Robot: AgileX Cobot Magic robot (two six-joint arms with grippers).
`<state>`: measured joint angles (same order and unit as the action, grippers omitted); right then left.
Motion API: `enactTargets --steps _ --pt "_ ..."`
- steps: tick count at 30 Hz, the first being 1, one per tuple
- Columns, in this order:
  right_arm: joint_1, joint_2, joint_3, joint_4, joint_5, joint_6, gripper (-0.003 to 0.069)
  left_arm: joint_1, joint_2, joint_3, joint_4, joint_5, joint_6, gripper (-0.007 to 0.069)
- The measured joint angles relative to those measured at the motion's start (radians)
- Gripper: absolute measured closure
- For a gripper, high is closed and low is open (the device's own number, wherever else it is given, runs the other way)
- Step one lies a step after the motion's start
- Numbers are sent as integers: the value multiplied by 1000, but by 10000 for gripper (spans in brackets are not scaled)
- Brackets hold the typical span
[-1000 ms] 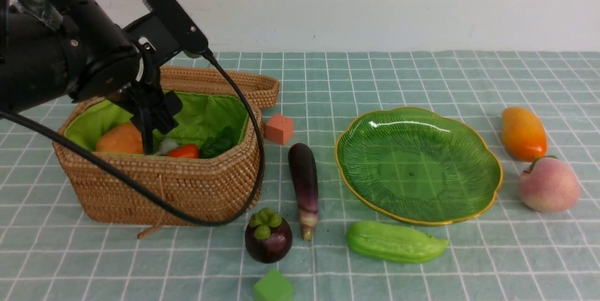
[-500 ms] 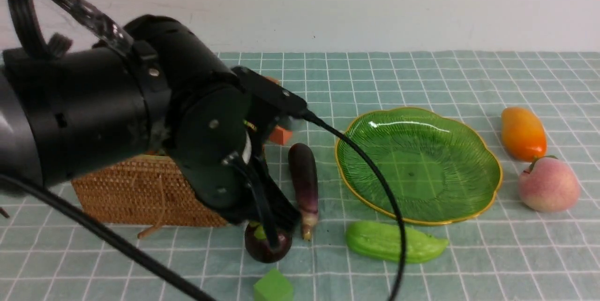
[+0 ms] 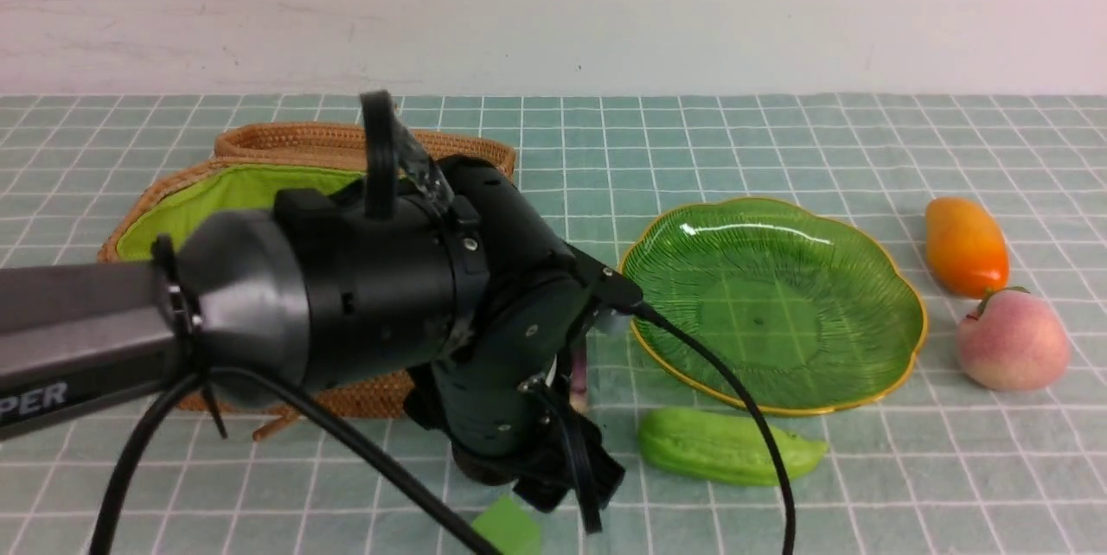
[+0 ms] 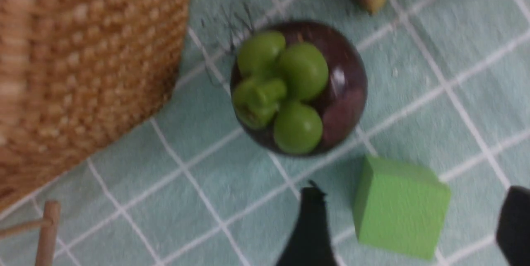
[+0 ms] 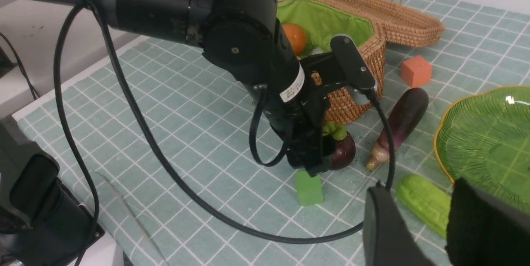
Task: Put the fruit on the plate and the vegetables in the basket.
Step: Grab a mangosteen with your left arm and put it on the plate on the right
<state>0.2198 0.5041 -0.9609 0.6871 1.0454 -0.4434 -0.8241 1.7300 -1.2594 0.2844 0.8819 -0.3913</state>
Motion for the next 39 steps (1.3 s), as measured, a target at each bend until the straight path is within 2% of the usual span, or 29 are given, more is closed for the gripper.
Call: enactTargets --steps 4,6,11,16,30,34,39 --pt "0 0 0 1 7 0 422 0 24 -3 46 -52 -49 -27" --pt "0 0 0 1 15 0 422 0 46 -5 70 -67 -76 -31" --pt "0 0 0 1 37 0 422 0 93 -5 146 -78 -140 3" --pt "0 0 0 1 42 0 422 0 120 -5 169 -85 -153 32" --pt "0 0 0 1 49 0 424 -2 134 -6 212 -110 -179 36" --pt "0 0 0 0 49 0 424 -34 124 -6 214 -61 -177 41" --pt "0 0 0 0 49 0 424 -114 69 -6 211 -12 -103 75"
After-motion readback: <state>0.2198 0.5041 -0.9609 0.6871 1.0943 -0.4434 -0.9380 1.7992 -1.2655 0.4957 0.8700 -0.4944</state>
